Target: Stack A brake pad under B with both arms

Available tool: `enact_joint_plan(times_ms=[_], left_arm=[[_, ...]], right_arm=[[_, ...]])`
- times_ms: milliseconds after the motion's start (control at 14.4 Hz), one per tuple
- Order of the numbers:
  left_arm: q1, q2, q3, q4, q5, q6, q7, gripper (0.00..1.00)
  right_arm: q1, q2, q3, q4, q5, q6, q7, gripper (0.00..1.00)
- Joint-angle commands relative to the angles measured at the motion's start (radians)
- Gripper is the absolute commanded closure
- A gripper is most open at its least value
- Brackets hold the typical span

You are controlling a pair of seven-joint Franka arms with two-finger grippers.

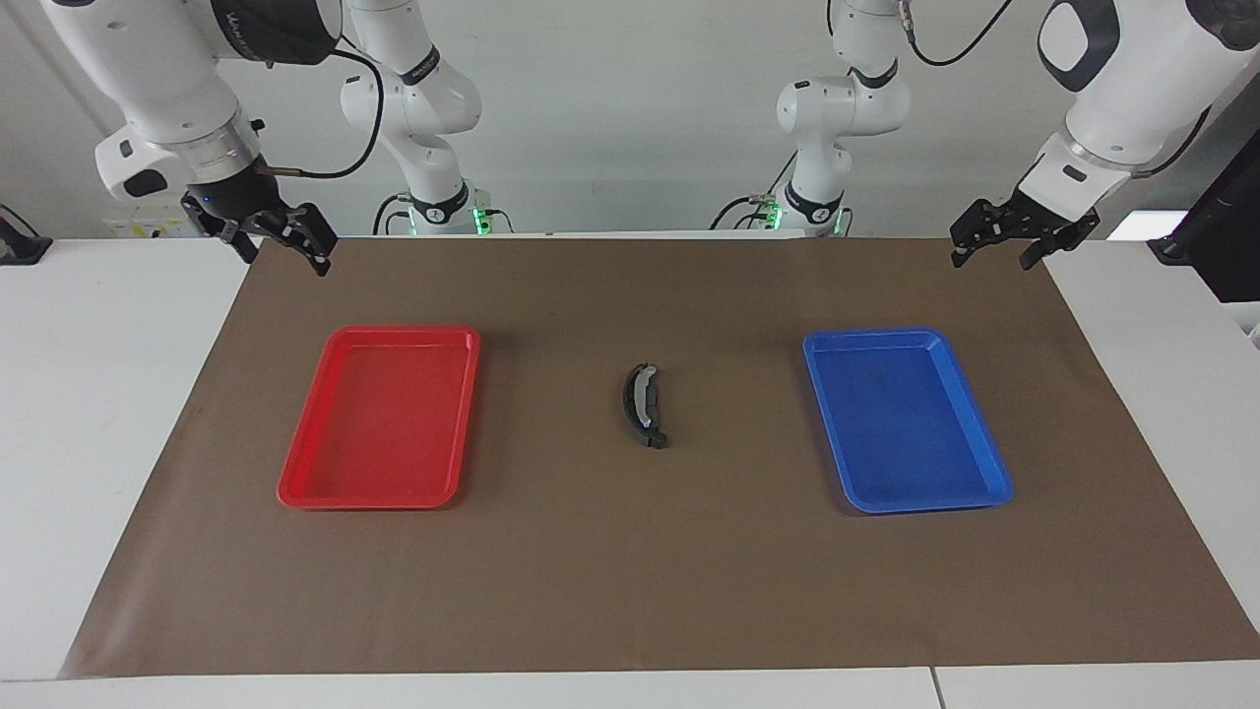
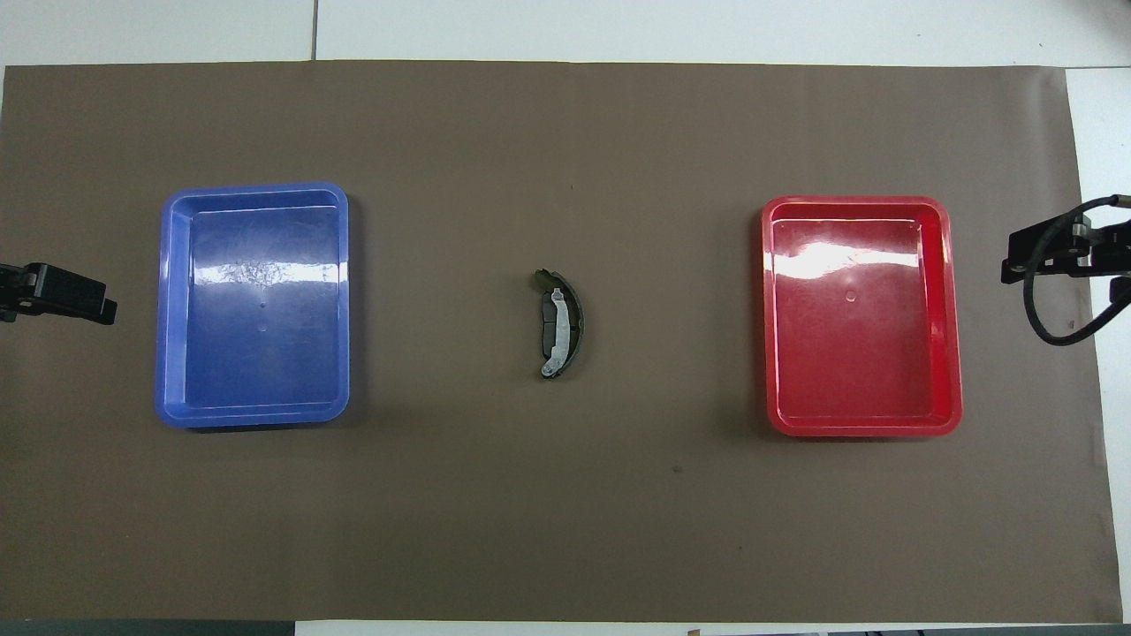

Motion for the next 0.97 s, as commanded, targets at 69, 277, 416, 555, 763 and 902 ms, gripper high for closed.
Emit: enact_joint_plan(times_ms=[69,277,416,555,763,902], left_arm=[[0.009,-0.011,-0.009,-0.007,0.017,-0.01,0.011,0.01],[0.009,-0.011,-0.009,-0.007,0.017,-0.01,0.011,0.01],[0.009,-0.011,-0.009,-0.007,0.017,-0.01,0.011,0.01],[0.009,-0.011,-0.009,-0.007,0.017,-0.01,0.011,0.01],[0.009,-0.011,-0.009,-0.007,0.017,-0.01,0.011,0.01],[0.009,-0.011,-0.009,-0.007,0.017,-0.01,0.011,0.01]], right_arm=[[-0.004,0.009,0.015,0.054,0.024,-0.053,-0.029,0.0],[-0.003,0.002,0.032,0.04,0.024,-0.036,-0.034,0.0],[-0.004,0.0,0.032,0.037,0.024,-0.031,-0.035,0.0],[-0.004,0.0,0.032,0.037,0.026,-0.031,-0.035,0.0],[-0.004,0.0,0.032,0.037,0.026,-0.031,-0.035,0.0],[-0.004,0.0,0.032,0.038,0.026,-0.033,-0.035,0.0]])
